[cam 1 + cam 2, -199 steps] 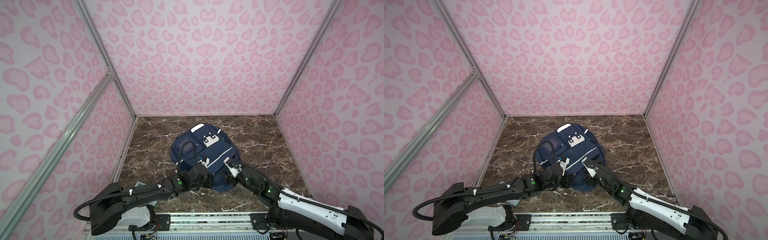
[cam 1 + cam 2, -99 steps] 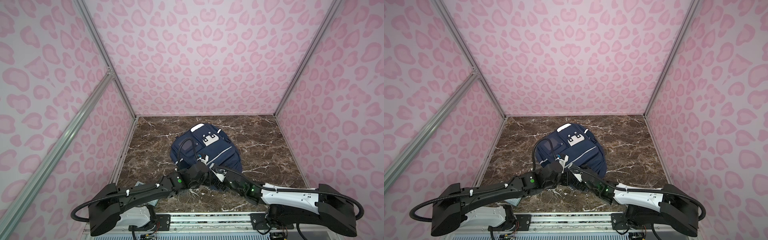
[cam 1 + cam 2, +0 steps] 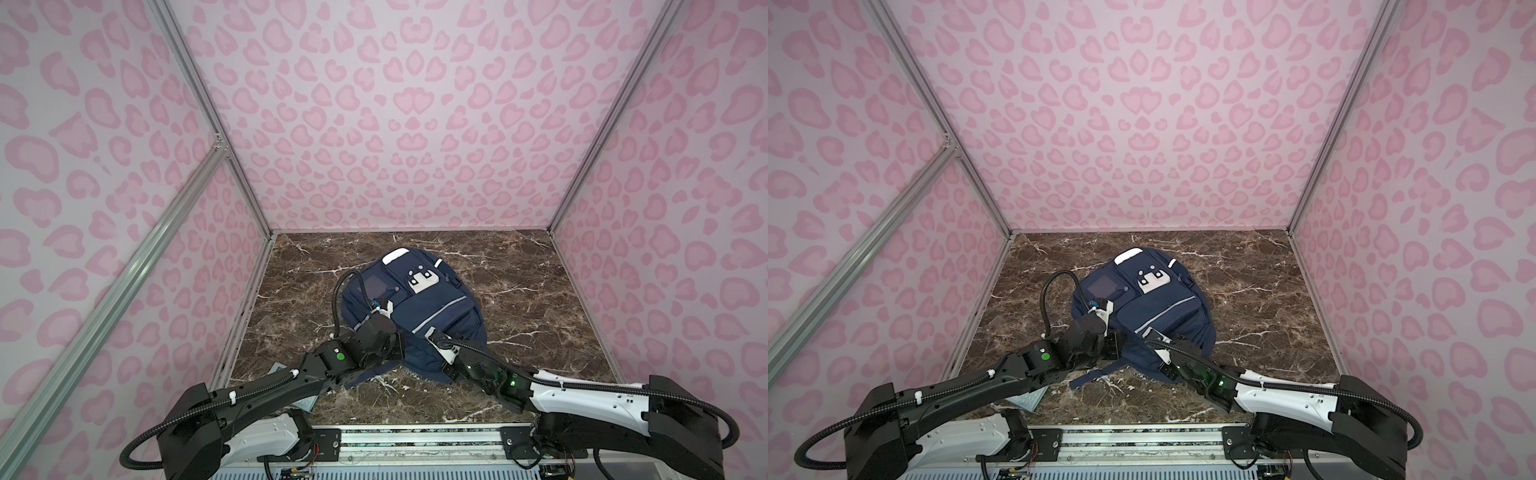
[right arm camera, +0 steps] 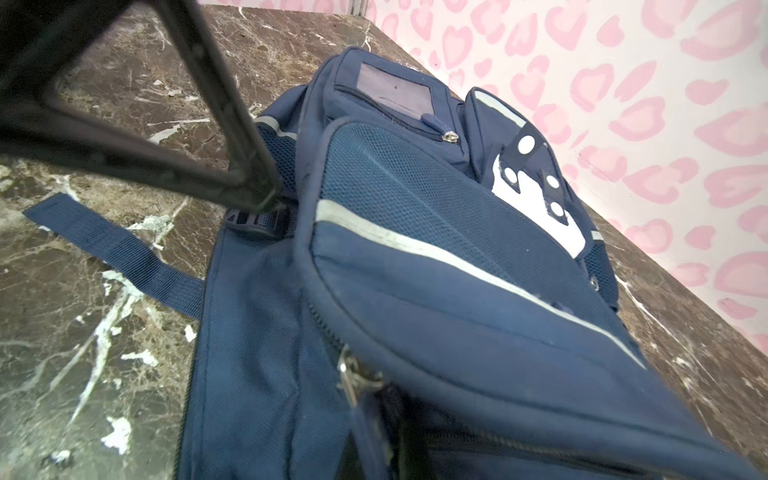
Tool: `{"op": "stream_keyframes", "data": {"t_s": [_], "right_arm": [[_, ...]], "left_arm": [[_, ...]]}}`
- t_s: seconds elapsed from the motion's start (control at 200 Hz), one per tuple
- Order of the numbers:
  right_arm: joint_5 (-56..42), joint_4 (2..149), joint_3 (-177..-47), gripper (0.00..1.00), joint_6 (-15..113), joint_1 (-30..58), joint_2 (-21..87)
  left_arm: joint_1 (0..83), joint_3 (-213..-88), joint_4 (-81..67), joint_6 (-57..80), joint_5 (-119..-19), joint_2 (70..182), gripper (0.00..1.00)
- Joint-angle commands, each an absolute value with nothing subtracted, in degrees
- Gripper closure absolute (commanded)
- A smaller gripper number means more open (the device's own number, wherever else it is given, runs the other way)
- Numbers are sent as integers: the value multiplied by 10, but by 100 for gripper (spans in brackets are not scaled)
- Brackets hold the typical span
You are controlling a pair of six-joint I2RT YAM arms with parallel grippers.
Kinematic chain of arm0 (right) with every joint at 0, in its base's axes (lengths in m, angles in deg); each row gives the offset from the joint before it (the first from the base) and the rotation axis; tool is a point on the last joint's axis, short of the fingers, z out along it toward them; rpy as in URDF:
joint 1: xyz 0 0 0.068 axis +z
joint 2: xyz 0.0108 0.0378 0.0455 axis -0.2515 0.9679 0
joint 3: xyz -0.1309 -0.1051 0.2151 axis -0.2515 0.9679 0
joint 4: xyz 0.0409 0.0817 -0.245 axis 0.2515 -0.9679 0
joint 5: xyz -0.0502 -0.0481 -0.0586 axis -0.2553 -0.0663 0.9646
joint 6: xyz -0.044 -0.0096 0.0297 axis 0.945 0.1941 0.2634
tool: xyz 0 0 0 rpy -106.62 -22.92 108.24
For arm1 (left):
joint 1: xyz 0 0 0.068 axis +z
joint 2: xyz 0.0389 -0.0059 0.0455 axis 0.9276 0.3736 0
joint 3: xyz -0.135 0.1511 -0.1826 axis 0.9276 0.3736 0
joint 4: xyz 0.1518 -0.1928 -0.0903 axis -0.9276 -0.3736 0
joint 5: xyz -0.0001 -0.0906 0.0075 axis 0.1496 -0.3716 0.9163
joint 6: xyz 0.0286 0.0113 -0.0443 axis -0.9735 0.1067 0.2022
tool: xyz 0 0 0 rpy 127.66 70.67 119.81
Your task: Pack the student bag
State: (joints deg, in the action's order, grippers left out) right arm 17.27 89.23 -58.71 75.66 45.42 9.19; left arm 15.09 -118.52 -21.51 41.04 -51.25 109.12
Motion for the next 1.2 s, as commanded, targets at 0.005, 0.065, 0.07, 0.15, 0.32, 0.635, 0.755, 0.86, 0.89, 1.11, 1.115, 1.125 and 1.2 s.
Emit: {"op": "stream_keyframes", "data": {"t_s": [0.005,0.065,0.07,0.15,0.32,0.635,0.755,0.86,0.89,1.11,1.115,1.125,1.2], "right_arm": [[167,895,-582,100,761,454,86],[150,903,-579,100,762,454,88],[149,903,-579,99,761,454,88],[121,899,-584,71,753,454,90],[60,838,-608,55,732,454,54],[96,785,-593,43,791,455,-107],[173,757,-605,41,858,453,-94],[187,750,-617,37,882,449,-50],[193,745,-623,37,889,449,-36],[227,757,-617,38,906,447,3],[226,759,-616,38,907,447,4],[225,761,-615,38,909,447,6],[211,757,-618,38,916,447,21]], "left_arm": [[170,-1198,-240,381,-489,1087,97],[171,-1197,-218,376,-508,1091,97],[170,-1196,-215,375,-511,1092,97],[157,-1175,-150,376,-552,1089,97],[137,-1150,-120,392,-541,1107,97],[137,-1144,-148,406,-478,1101,97],[137,-1141,-147,405,-475,1101,97],[137,-1137,-145,409,-472,1102,97],[137,-1137,-146,409,-472,1102,97],[137,-1129,-136,412,-478,1093,97],[137,-1129,-137,412,-478,1093,97],[137,-1129,-136,412,-480,1093,97],[137,-1127,-132,413,-488,1093,97]]}}
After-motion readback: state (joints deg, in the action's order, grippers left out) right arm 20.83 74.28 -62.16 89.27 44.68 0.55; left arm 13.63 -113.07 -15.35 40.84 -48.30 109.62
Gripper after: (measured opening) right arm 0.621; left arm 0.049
